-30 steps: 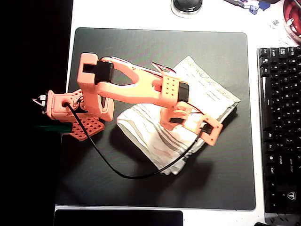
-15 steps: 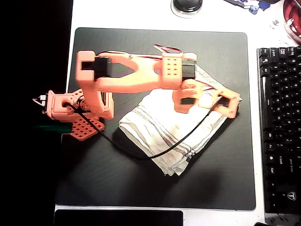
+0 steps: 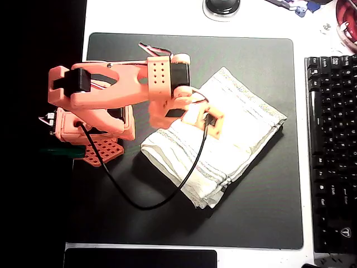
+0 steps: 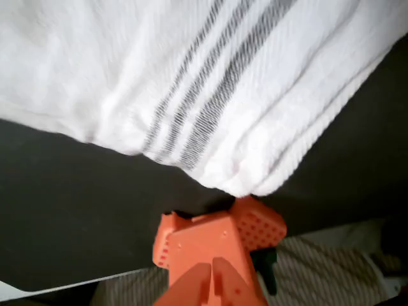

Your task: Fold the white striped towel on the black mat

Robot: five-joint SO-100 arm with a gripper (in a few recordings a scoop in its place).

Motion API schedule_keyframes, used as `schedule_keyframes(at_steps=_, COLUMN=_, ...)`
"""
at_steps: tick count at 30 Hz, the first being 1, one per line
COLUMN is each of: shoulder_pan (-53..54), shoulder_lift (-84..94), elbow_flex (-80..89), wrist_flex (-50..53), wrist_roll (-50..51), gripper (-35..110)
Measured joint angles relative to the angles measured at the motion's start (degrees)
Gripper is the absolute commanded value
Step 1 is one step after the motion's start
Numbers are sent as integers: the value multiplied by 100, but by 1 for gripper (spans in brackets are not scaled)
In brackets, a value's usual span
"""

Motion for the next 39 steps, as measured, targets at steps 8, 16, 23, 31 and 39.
schedule_keyframes(at_steps=8, shoulder_pan=729, shoulder_lift=-536, elbow_flex=1072, wrist_flex=-993, wrist_roll=-369, gripper=0)
schedule_keyframes(at_steps=16, shoulder_pan=1459, shoulder_lift=-1591, elbow_flex=835, wrist_flex=-1925, wrist_roll=-756, gripper=0)
schedule_keyframes(at_steps=23, shoulder_pan=2109, shoulder_lift=-1942, elbow_flex=387, wrist_flex=-2856, wrist_roll=-1195, gripper=0)
schedule_keyframes(at_steps=31, shoulder_pan=2637, shoulder_lift=-2127, elbow_flex=229, wrist_flex=-4254, wrist_roll=-1758, gripper=0)
schedule_keyframes(at_steps=39, shoulder_pan=2777, shoulder_lift=-2971, elbow_flex=-650, wrist_flex=-5599, wrist_roll=-1925, gripper=0)
